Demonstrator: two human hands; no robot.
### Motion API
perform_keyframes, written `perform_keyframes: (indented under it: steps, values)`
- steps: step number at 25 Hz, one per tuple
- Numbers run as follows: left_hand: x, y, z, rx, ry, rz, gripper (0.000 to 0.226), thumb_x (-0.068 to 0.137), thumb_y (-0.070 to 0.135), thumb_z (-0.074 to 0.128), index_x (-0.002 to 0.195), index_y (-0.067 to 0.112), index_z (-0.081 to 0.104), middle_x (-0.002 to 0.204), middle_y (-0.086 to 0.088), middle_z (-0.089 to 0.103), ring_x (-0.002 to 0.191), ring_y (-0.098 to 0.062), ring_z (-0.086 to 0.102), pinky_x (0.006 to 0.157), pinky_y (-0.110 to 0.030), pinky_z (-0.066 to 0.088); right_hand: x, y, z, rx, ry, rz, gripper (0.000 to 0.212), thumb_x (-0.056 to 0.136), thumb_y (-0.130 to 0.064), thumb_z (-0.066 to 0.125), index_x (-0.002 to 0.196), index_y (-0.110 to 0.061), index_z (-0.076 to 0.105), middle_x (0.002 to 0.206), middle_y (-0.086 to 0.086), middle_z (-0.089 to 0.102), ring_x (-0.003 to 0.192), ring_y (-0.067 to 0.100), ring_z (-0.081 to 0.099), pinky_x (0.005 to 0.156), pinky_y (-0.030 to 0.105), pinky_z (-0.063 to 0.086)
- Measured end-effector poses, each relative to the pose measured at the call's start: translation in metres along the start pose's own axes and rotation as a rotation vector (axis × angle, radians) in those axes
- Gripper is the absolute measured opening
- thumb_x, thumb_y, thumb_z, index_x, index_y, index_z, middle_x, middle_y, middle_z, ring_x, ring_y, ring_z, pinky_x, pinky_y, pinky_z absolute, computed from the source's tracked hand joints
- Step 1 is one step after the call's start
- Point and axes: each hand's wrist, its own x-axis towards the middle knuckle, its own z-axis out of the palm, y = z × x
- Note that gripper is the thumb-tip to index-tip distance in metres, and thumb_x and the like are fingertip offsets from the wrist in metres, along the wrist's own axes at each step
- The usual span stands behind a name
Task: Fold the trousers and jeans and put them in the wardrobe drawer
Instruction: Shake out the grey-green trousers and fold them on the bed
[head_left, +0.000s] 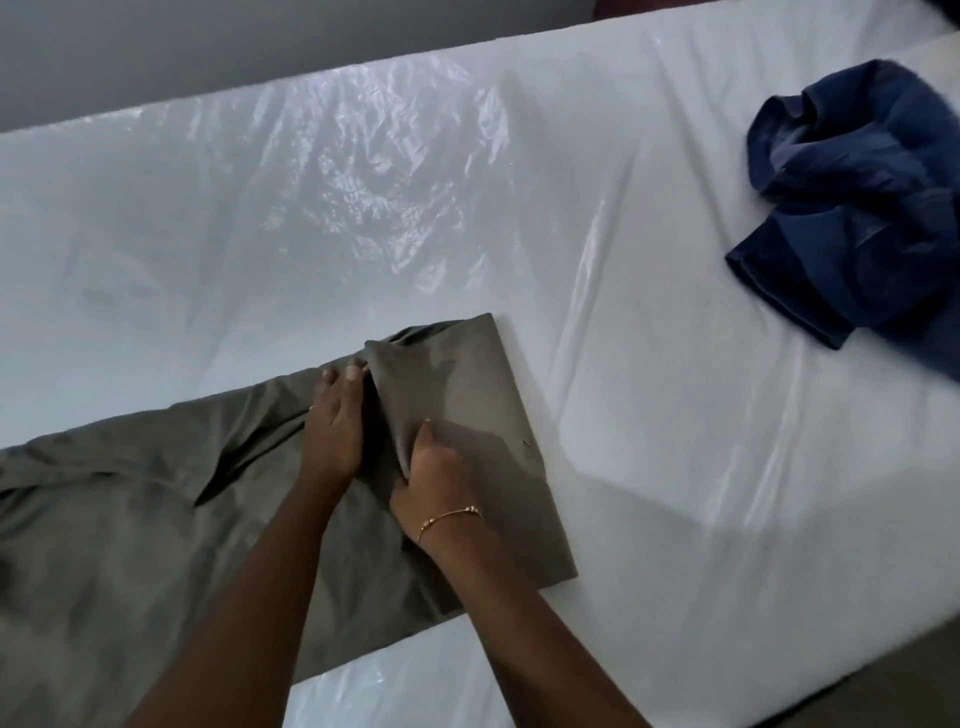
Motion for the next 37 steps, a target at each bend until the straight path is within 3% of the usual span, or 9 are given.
perform_keyframes:
  steps: [5, 13, 19, 22, 26, 29, 32, 34, 37]
  values:
    - [0.016, -0.014, -0.003, 0.5, -0.01, 0.132, 0.033, 0.087, 0.024, 0.062, 0.107, -0.003, 0.065, 0.126, -0.016, 0.058, 0.123, -0.037, 0.046, 0.101, -0.044, 0.037, 0.008, 0.022, 0.023, -0.22, 0.571, -0.172, 0.042, 0.081, -0.032, 0.043, 0.11, -0.012, 0.067, 0.104, 0.013, 0.067, 0.097, 0.031, 0.063, 0.079, 0.039, 0.05]
    - [0.008, -0.012, 0.01, 0.667, 0.14, 0.112, 0.042, 0.084, 0.03, 0.065, 0.112, -0.001, 0.055, 0.121, -0.02, 0.057, 0.111, -0.039, 0.052, 0.085, -0.045, 0.038, 0.029, 0.058, 0.039, -0.516, 0.525, -0.039, 0.056, 0.084, -0.048, 0.034, 0.134, -0.027, 0.048, 0.147, 0.011, 0.04, 0.136, 0.038, 0.032, 0.105, 0.059, 0.015]
    - [-0.014, -0.021, 0.012, 0.973, 0.118, 0.392, 0.069, 0.088, 0.052, 0.039, 0.138, 0.005, 0.041, 0.152, -0.015, 0.029, 0.142, -0.037, 0.013, 0.112, -0.054, -0.009, 0.032, 0.058, 0.003, -0.378, 0.729, 0.085, 0.045, 0.07, -0.03, 0.074, 0.114, -0.026, 0.065, 0.115, 0.015, 0.061, 0.096, 0.038, 0.058, 0.073, 0.045, 0.049]
    - [-0.018, -0.026, 0.008, 1.014, -0.034, 0.216, 0.088, 0.078, 0.071, 0.004, 0.148, 0.02, 0.019, 0.158, -0.006, 0.012, 0.145, -0.03, 0.001, 0.102, -0.052, -0.028, 0.031, 0.053, -0.031, -0.162, 0.483, 0.275, 0.064, 0.083, -0.028, 0.064, 0.14, -0.016, 0.036, 0.126, 0.017, 0.05, 0.11, 0.036, 0.052, 0.086, 0.04, 0.046]
    - [-0.017, -0.019, 0.006, 1.057, -0.148, 0.087, 0.082, 0.082, 0.073, 0.006, 0.149, 0.027, 0.003, 0.159, -0.001, -0.003, 0.145, -0.024, -0.006, 0.107, -0.06, -0.015, 0.018, 0.023, -0.057, 0.243, 0.221, 0.262, 0.04, 0.079, -0.021, 0.062, 0.118, -0.013, 0.054, 0.12, 0.012, 0.062, 0.109, 0.032, 0.057, 0.092, 0.036, 0.048]
    - [-0.004, -0.009, -0.014, 0.846, -0.273, 0.08, 0.061, 0.091, 0.052, 0.043, 0.145, 0.027, 0.03, 0.157, -0.002, 0.015, 0.143, -0.023, 0.018, 0.11, -0.047, 0.02, -0.002, -0.024, -0.041, 0.274, 0.166, 0.079, 0.045, 0.079, -0.02, 0.063, 0.122, -0.014, 0.053, 0.115, 0.012, 0.064, 0.106, 0.03, 0.059, 0.089, 0.033, 0.05]
    - [-0.003, -0.001, -0.056, -0.13, -0.195, -0.144, 0.028, 0.096, 0.027, 0.046, 0.101, 0.011, 0.069, 0.108, -0.008, 0.068, 0.096, -0.018, 0.062, 0.083, -0.032, 0.048, -0.009, -0.072, 0.003, 0.197, 0.181, -0.083, 0.059, 0.084, -0.019, 0.058, 0.138, -0.009, 0.037, 0.118, 0.015, 0.062, 0.108, 0.03, 0.058, 0.09, 0.03, 0.046]
    - [-0.009, -0.007, -0.088, -0.546, -0.144, -0.323, 0.051, 0.099, 0.044, 0.028, 0.103, 0.01, 0.066, 0.092, -0.007, 0.07, 0.086, -0.017, 0.065, 0.077, -0.032, 0.052, -0.005, -0.095, 0.041, 0.172, 0.128, -0.107, 0.073, 0.088, -0.019, 0.056, 0.148, -0.007, 0.015, 0.123, 0.016, 0.058, 0.112, 0.031, 0.056, 0.097, 0.034, 0.045]
    - [-0.019, -0.035, -0.117, -0.551, -0.058, -0.439, 0.062, 0.092, 0.06, 0.032, 0.103, 0.008, 0.064, 0.092, -0.011, 0.066, 0.085, -0.024, 0.062, 0.077, -0.036, 0.049, 0.004, -0.109, 0.086, 0.083, -0.014, -0.076, 0.082, 0.089, -0.021, 0.053, 0.149, -0.006, -0.001, 0.132, 0.02, 0.05, 0.119, 0.036, 0.05, 0.1, 0.04, 0.041]
